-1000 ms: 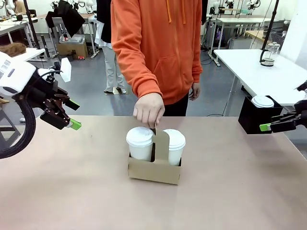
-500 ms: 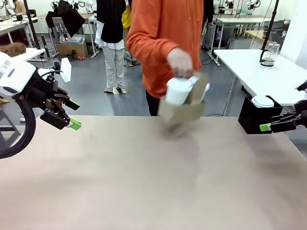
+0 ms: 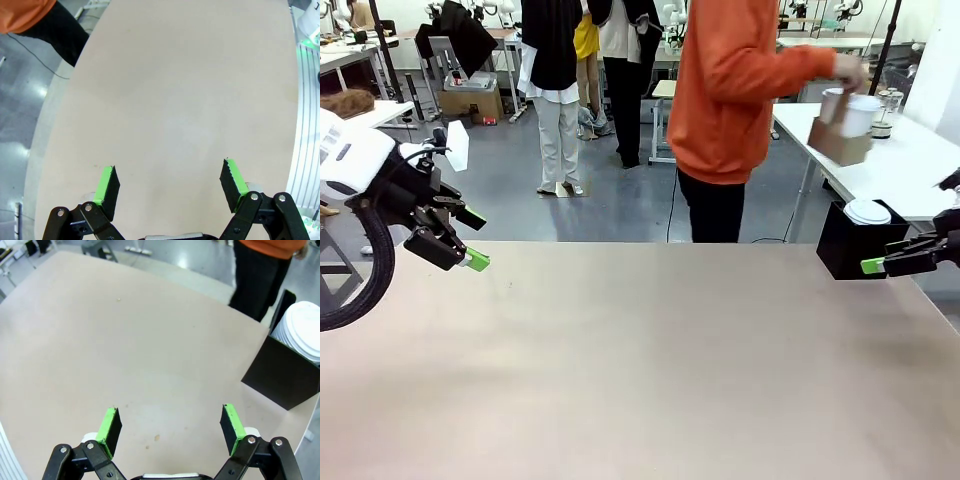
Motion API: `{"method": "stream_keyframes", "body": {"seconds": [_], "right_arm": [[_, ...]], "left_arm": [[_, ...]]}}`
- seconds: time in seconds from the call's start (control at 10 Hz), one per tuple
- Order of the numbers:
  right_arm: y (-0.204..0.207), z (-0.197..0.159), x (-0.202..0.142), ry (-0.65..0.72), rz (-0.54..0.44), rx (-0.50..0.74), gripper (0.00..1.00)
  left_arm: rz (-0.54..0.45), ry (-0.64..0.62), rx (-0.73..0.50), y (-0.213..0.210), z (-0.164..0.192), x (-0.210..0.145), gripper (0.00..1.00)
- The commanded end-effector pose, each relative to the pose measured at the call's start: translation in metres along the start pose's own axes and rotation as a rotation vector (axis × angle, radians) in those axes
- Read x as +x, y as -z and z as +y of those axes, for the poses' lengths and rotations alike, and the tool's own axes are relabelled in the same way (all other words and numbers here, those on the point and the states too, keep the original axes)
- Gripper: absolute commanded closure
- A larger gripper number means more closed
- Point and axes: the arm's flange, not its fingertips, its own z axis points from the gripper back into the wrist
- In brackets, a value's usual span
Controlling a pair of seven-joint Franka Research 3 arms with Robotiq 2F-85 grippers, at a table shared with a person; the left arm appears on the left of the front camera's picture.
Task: Pour a drink into a cup and package it in a carrier.
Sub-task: Insert the held 600 ml Paper Cup into the Cup Carrier.
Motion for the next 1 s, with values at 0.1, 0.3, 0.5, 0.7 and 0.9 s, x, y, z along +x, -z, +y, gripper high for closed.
{"method": "stream_keyframes", "body": {"seconds": [0.1,0.3,0.5,0.7,0.9], "right_arm": [[-0.0003,-0.0002,0.0,0.0,0.0,-0.001,0.0],[-0.0003,-0.0002,0.0,0.0,0.0,-0.001,0.0],[-0.0003,-0.0002,0.0,0.0,0.0,-0.001,0.0],[-0.0003,-0.0002,0.0,0.0,0.0,-0.001,0.0],[-0.0003,-0.0002,0.0,0.0,0.0,-0.001,0.0]], "left_arm": [[-0.021,0.008,-0.002,-0.0001,0.0024,-0.0005,0.0],[-0.021,0.008,-0.002,-0.0001,0.0024,-0.0005,0.0],[-0.021,0.008,-0.002,-0.0001,0.0024,-0.0005,0.0],[-0.021,0.008,-0.002,-0.0001,0.0024,-0.0005,0.0],[-0.021,0.008,-0.002,-0.0001,0.0024,-0.0005,0.0]]}}
